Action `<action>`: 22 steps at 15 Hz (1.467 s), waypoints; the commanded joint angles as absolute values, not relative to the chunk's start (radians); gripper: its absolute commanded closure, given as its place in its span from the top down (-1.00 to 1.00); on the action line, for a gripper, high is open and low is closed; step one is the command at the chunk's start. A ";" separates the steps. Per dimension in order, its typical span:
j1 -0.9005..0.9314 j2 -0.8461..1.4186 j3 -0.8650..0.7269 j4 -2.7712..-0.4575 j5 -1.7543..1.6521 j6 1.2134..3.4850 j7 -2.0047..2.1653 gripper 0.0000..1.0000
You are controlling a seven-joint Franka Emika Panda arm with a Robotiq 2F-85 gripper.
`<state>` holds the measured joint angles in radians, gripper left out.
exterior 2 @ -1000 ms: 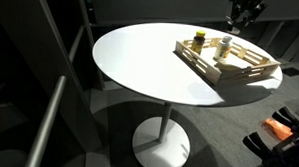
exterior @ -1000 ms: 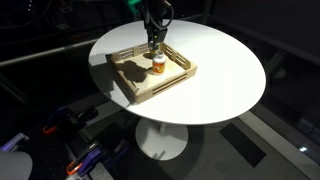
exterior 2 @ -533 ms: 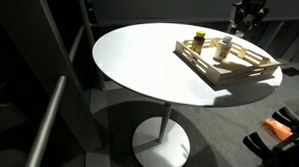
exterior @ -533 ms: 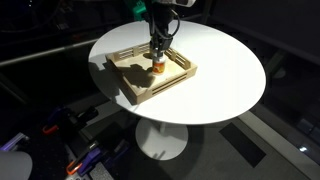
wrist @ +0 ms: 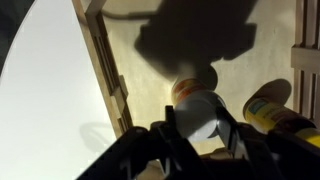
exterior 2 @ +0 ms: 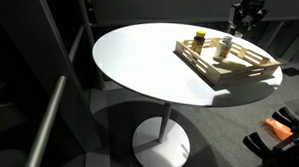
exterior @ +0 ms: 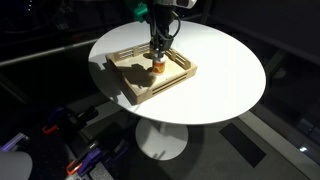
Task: Pick up the white lid and put it on the white medicine bottle
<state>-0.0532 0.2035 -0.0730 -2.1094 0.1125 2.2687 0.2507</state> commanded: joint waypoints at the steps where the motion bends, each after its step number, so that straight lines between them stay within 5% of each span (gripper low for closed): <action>1: -0.058 0.223 -0.071 -2.074 0.125 2.264 0.226 -0.29; 22: -0.053 0.295 -0.044 -2.002 0.140 2.265 0.194 -0.26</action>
